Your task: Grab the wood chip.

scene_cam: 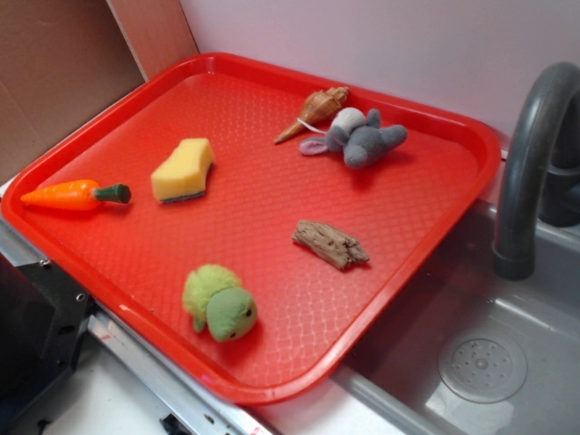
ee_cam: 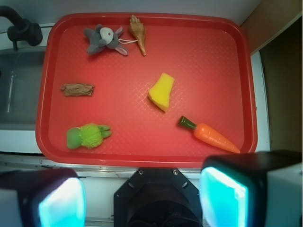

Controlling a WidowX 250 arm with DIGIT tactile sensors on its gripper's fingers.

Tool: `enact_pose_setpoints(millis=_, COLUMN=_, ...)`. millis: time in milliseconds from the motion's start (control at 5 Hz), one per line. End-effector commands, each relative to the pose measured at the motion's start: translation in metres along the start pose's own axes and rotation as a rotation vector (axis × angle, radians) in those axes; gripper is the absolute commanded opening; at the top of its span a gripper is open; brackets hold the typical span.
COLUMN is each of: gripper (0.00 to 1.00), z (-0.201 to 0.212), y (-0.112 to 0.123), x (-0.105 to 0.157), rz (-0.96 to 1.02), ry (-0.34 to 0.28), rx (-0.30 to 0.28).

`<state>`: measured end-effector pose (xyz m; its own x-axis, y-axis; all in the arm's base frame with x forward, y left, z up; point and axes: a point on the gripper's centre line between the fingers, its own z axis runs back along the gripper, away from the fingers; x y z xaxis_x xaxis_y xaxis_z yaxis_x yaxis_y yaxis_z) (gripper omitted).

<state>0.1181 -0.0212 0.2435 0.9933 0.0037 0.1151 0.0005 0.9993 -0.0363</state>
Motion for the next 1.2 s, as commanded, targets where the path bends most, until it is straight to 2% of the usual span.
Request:
enact_pose_setpoints(millis=0, gripper=1.0, z=0.0, y=0.0, x=0.0, rz=0.0, ry=0.0, rx=0.0)
enact_pose_setpoints(millis=200, gripper=1.0, z=0.003, y=-0.016, x=0.038, rz=-0.256, ry=-0.121, rx=0.05)
enact_pose_setpoints(millis=400, gripper=1.0, z=0.001, y=-0.036, x=0.063, rz=-0.517, ry=-0.117, rx=0.089)
enact_pose_setpoints(millis=600, gripper=1.0, z=-0.016, y=-0.067, x=0.079, rz=-0.773, ry=-0.134, rx=0.104)
enact_pose_setpoints(millis=800, gripper=1.0, z=-0.052, y=-0.086, x=0.084, rz=-1.032, ry=-0.055, rx=0.084)
enact_pose_setpoints(millis=1000, gripper=1.0, z=-0.095, y=-0.105, x=0.082, rz=-1.282, ry=0.01, rx=0.097)
